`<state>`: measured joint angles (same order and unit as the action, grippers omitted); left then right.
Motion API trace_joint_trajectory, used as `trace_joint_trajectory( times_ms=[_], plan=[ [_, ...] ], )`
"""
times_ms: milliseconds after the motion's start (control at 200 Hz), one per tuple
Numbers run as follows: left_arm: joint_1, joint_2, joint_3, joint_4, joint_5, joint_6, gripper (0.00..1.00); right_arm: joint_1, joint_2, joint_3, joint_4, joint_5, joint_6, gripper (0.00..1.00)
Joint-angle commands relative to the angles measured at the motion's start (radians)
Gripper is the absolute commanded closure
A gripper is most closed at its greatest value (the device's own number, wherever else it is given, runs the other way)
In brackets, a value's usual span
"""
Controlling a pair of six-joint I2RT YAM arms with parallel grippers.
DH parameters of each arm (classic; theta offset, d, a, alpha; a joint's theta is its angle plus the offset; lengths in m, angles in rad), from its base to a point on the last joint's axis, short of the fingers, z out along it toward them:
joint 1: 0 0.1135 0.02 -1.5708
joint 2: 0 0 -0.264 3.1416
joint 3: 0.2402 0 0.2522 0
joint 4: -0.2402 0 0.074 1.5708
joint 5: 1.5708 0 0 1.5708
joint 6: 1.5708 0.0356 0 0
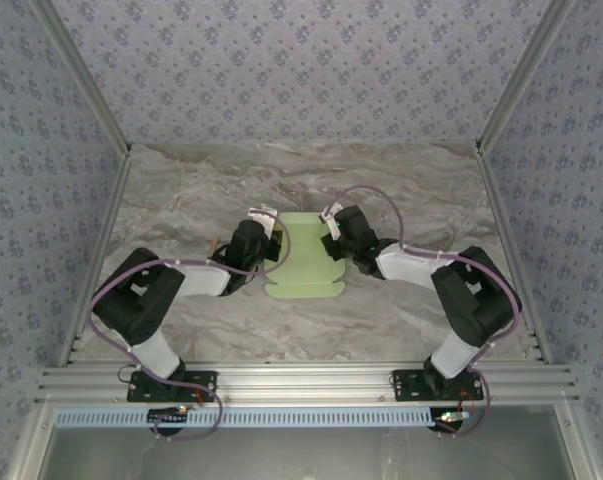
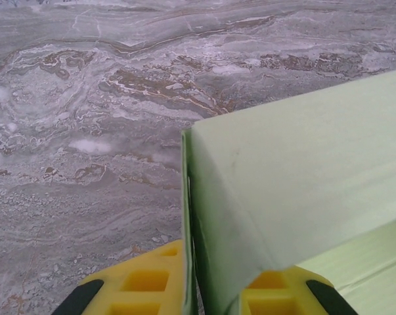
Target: Fold the paper box
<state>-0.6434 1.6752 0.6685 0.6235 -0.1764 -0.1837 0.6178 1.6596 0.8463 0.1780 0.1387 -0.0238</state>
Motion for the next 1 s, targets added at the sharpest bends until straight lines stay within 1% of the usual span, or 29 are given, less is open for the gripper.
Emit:
trace_joint_trajectory(
  times_ms=[0, 90, 205, 460, 740, 839, 994],
  plan=[
    [-0.016, -0.005, 0.019, -0.001, 0.049, 0.004, 0.85, 0.041, 0.031, 0.065, 0.013, 0.206, 0.112, 0.72],
    [-0.017, -0.005, 0.019, -0.001, 0.049, 0.004, 0.85, 0.067, 0.048, 0.09, -0.024, 0.306, 0.176, 0.75],
    [-0.018, -0.002, 0.019, -0.001, 0.049, 0.003, 0.85, 0.083, 0.067, 0.109, -0.06, 0.373, 0.258, 0.77],
    [-0.023, -0.001, 0.022, -0.001, 0.048, 0.001, 0.85, 0.09, 0.094, 0.158, -0.164, 0.461, 0.41, 0.83],
    [-0.025, 0.002, 0.022, 0.001, 0.047, 0.0, 0.85, 0.091, 0.108, 0.202, -0.287, 0.496, 0.528, 0.86],
    [-0.025, 0.001, 0.022, 0.002, 0.044, 0.002, 0.85, 0.091, 0.107, 0.213, -0.291, 0.479, 0.531, 0.85],
    [-0.025, -0.002, 0.028, -0.012, 0.032, 0.002, 0.85, 0.093, 0.071, 0.198, -0.271, 0.418, 0.474, 0.74]
  ],
)
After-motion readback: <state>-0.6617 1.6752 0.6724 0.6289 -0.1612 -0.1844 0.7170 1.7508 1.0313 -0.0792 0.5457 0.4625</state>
